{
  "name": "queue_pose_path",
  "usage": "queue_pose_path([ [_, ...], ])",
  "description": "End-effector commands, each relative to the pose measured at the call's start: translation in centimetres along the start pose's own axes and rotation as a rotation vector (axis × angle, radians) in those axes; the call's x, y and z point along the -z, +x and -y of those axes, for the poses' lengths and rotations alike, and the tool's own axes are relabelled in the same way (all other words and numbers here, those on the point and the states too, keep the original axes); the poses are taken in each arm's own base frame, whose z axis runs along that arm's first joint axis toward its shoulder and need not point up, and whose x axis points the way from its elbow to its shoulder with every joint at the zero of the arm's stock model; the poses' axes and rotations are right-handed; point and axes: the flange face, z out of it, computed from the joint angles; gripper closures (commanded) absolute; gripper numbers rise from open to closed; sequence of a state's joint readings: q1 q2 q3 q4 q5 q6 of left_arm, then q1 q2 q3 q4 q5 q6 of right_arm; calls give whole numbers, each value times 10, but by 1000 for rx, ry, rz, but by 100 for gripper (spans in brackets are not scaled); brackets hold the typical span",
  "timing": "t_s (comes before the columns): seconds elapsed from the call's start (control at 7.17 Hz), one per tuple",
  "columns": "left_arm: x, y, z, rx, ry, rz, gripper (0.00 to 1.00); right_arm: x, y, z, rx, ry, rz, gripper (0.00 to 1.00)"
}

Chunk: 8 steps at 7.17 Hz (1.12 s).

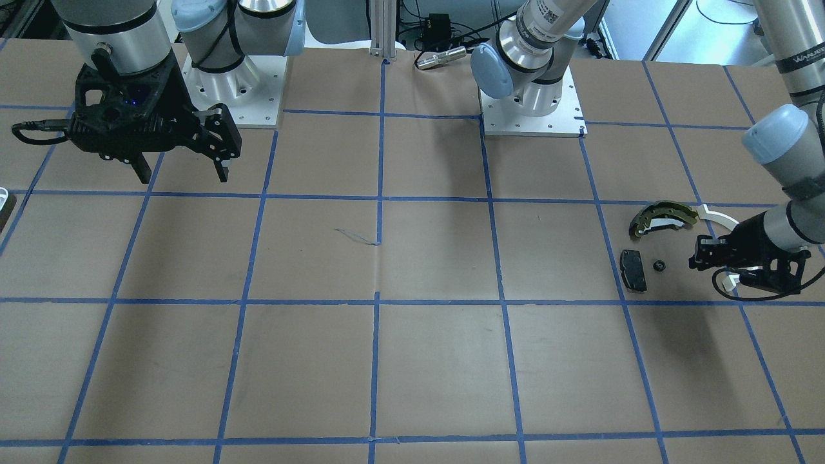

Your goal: Place bearing gear from tray to pile

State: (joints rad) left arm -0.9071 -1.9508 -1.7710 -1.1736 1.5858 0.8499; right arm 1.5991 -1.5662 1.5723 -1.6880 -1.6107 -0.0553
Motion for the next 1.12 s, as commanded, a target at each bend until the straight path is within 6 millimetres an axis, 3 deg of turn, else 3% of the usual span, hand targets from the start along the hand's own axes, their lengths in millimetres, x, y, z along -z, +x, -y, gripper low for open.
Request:
queue_pose_path([
  [0.0, -17, 4, -5, 1, 7, 8, 100, 0, 0, 0, -2, -1, 0, 0],
  [0.98, -36, 1, -2, 0, -16, -18, 100, -1, 0, -10, -8, -4, 0, 0],
])
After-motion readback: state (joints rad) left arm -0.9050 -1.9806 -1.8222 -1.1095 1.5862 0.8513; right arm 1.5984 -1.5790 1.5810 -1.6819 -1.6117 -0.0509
